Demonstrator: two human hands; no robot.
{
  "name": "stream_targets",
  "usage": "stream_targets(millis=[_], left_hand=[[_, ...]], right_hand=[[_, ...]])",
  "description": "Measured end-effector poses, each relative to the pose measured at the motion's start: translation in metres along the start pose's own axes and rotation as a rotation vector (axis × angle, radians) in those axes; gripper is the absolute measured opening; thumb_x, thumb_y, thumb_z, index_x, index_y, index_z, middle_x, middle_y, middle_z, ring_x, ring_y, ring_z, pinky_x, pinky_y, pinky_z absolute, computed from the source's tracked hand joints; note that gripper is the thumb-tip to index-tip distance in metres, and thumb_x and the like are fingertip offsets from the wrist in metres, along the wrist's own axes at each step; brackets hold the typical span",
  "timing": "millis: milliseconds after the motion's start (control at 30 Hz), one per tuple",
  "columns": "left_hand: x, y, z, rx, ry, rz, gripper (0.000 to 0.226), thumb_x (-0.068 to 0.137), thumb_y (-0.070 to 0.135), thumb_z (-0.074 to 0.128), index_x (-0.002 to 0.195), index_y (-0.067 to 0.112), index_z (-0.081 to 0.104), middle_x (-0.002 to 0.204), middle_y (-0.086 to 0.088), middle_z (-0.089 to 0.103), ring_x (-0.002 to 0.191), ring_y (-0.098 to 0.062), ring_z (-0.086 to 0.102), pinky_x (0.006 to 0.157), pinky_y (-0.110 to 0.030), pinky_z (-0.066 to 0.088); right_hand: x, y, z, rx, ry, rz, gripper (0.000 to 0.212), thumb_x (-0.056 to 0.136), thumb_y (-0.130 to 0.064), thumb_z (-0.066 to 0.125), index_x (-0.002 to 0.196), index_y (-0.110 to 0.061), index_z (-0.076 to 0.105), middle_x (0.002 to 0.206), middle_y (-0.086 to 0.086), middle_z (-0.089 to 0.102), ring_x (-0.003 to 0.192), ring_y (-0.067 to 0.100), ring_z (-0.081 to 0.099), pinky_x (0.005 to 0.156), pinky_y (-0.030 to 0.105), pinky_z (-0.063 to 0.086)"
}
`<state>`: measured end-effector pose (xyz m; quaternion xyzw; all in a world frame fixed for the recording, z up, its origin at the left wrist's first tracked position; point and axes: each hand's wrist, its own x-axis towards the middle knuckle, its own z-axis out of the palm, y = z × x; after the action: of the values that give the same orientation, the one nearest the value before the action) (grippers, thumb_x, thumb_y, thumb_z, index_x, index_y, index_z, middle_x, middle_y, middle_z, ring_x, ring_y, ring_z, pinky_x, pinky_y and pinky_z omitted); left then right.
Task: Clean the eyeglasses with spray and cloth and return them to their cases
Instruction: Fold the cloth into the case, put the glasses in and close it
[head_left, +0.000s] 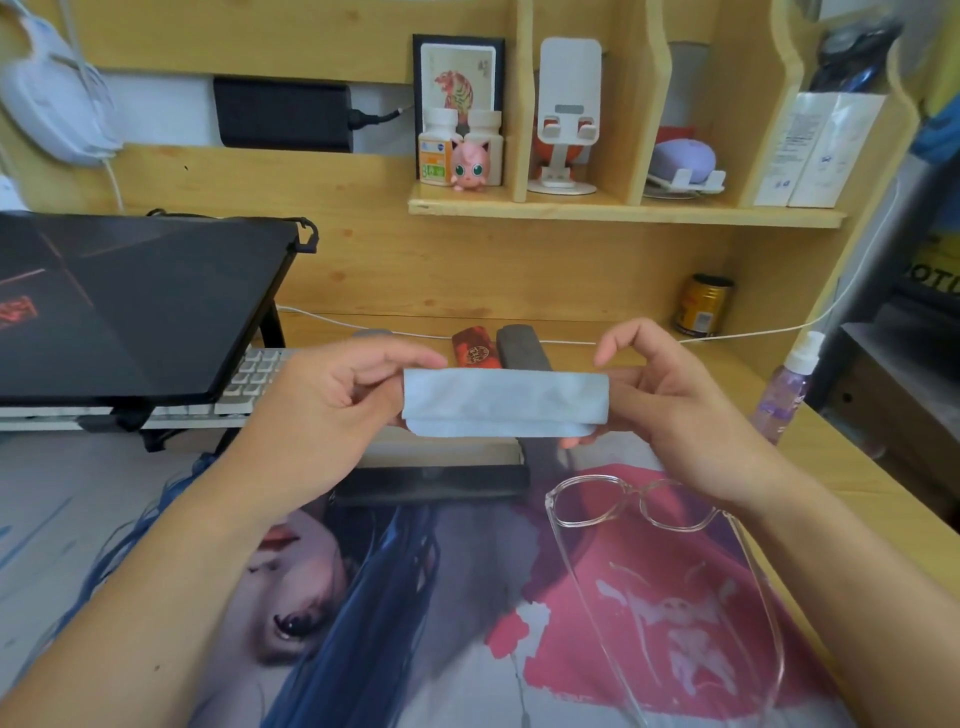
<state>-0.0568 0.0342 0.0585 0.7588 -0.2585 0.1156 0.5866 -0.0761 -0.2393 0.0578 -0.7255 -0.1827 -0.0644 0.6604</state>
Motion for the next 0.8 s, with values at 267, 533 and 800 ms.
stream_targets(millis=[267,533,800], left_hand=[[-0.001,0.005,-0.006,-0.012,-0.006,-0.119,0.053,0.094,-0.013,0.055,0.090,0.033,0.081,0.085,0.002,0.079,0.082,-0.010,0.076,0.075,-0.018,0.058],[0.010,-0.011,-0.014,0.163,0.070,-0.351,0.016,0.093,0.015,0.069,0.082,0.023,0.079,0.076,-0.010,0.070,0.057,-0.014,0.067,0.061,-0.026,0.052],[0.011,-0.026,-0.023,0.589,-0.029,-0.465,0.021,0.084,0.008,0.069,0.075,0.026,0.070,0.076,0.000,0.069,0.052,-0.014,0.057,0.048,-0.022,0.038]], right_hand=[[-0.001,0.003,0.000,-0.066,-0.036,0.025,0.050,0.092,0.016,0.039,0.075,-0.014,0.075,0.077,0.005,0.069,0.075,0.020,0.065,0.072,0.023,0.053],[0.034,-0.008,0.022,-0.435,-0.093,0.210,0.004,0.095,-0.006,0.064,0.097,-0.008,0.067,0.064,0.006,0.060,0.058,0.014,0.052,0.061,0.032,0.042],[0.069,0.003,0.075,-0.969,-0.281,0.368,0.009,0.089,-0.014,0.064,0.087,-0.021,0.070,0.065,-0.008,0.056,0.051,0.005,0.043,0.033,0.009,0.026]])
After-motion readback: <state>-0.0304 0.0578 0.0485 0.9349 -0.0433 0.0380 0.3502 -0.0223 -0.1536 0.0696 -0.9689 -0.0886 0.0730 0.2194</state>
